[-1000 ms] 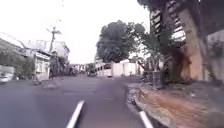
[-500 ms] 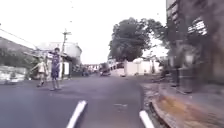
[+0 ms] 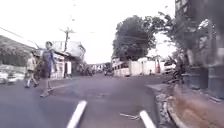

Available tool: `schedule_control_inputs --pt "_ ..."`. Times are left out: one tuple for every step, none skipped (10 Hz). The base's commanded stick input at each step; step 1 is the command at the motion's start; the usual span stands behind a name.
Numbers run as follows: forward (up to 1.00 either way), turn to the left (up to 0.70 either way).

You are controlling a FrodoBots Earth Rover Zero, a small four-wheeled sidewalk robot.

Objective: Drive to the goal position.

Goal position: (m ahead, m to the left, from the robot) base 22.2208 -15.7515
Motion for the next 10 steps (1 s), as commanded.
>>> schedule_control_inputs --pt "1.00 0.00" --pt "1.00 0.00" --pt "1.00 0.00" --pt "1.00 0.00" --pt "1.00 0.00" --pt "1.00 0.00" --pt "1.00 -0.20" --pt "1.00 -0.40" --pt "1.00 -0.40" --pt "1.00 -0.40"
